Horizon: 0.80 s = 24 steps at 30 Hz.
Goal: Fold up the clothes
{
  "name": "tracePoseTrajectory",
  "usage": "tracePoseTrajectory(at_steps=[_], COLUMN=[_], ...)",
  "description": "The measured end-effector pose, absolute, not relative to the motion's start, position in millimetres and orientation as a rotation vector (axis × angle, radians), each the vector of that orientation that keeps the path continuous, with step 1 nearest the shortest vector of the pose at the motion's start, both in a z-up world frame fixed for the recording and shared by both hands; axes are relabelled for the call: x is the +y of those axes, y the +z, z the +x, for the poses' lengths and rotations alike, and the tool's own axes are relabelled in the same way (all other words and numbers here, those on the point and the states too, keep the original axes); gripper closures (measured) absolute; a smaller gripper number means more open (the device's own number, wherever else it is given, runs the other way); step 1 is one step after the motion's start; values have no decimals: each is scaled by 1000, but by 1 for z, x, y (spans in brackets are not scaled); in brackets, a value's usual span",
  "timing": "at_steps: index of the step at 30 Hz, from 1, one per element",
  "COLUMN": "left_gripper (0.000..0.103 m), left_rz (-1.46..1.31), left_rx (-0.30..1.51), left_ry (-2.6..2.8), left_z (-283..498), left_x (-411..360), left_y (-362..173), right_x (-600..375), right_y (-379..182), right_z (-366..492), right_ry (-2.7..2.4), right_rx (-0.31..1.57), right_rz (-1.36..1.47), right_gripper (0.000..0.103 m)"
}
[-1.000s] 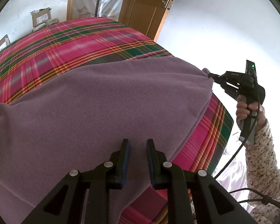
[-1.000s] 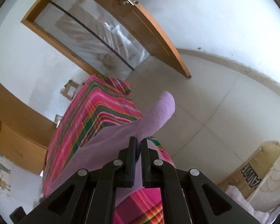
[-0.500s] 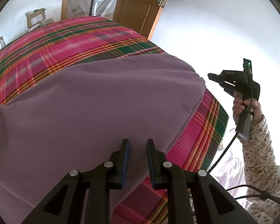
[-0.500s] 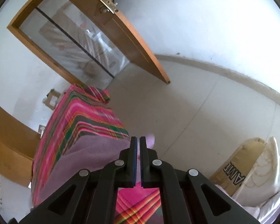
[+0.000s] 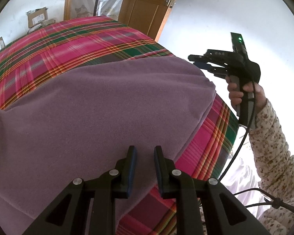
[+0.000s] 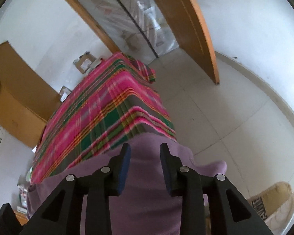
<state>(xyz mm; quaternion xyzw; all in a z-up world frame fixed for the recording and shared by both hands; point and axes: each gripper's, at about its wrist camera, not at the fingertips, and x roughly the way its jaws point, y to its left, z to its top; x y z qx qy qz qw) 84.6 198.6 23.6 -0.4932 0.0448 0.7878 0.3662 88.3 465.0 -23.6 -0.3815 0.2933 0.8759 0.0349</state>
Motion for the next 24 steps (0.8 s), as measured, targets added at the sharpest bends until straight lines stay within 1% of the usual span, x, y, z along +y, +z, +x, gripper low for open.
tracePoseTrajectory(at_steps=[3, 4, 5, 8, 12, 16, 22, 24], left_gripper=[84, 84, 84, 84, 84, 84, 84, 84], left_rz=[-1269, -1268, -1268, -1267, -1267, -1265, -1263, -1262], left_rx=[106, 104, 103, 99, 95, 94, 91, 90], left_ry=[2021, 2020, 2020, 2018, 2019, 2022, 2027, 2028], left_z=[83, 83, 82, 82, 82, 82, 83, 83], left_x=[198, 198, 197, 197, 197, 197, 198, 198], left_y=[23, 22, 22, 22, 22, 22, 21, 21], right_x=[462, 461, 459, 455, 453, 462, 461, 462], right_y=[-27, -28, -28, -27, -18, -11, -26, -28], right_z=[81, 81, 82, 81, 82, 81, 71, 73], right_ry=[2673, 2661, 2658, 2661, 2673, 2657, 2582, 2569], right_rx=[876, 850, 819, 737, 666, 715, 712, 720], right_rz=[-1206, -1218, -1219, -1203, -1133, -1040, -1133, -1143], right_gripper=[71, 78, 91, 100, 101, 101, 101, 99])
